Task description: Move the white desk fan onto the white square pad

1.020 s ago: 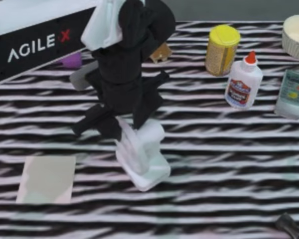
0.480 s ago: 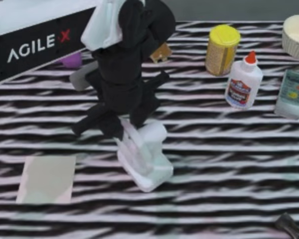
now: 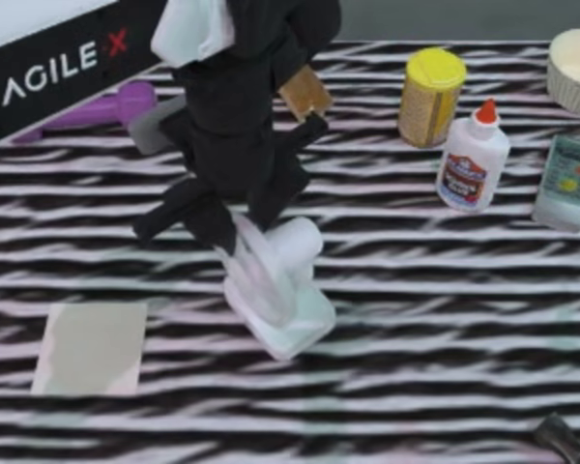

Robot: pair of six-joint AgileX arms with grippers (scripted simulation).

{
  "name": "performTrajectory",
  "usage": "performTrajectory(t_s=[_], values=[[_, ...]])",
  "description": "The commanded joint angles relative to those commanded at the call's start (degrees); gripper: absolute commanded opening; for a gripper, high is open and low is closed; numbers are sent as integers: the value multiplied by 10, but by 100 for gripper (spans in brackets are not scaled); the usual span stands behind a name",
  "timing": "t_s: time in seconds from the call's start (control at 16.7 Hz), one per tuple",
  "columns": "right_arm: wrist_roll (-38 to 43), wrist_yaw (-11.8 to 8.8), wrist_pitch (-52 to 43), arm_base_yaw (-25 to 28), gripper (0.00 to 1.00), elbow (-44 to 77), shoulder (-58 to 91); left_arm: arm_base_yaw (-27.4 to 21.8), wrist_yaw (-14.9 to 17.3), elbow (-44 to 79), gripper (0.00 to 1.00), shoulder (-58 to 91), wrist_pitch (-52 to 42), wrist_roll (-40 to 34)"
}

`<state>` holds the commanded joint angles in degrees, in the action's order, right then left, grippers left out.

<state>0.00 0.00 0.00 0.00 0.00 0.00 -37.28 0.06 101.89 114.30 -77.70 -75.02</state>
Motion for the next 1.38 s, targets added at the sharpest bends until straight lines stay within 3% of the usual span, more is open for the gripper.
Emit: performTrajectory(t_s=[0.24, 0.6, 0.78, 1.2, 1.38], values=[[0, 0, 0, 0, 100, 0, 0, 5, 0, 57, 0, -1, -55, 1], [0, 0, 0, 0, 100, 0, 0, 10, 0, 48, 0, -9, -53, -7], [0, 0, 0, 0, 100, 0, 0, 56, -1, -9, 0, -57, -46, -63], [0, 0, 0, 0, 100, 0, 0, 216, -4, -221, 0, -225, -18, -266], [0, 0, 0, 0, 100, 0, 0, 247, -4, -254, 0, -257, -12, -298]])
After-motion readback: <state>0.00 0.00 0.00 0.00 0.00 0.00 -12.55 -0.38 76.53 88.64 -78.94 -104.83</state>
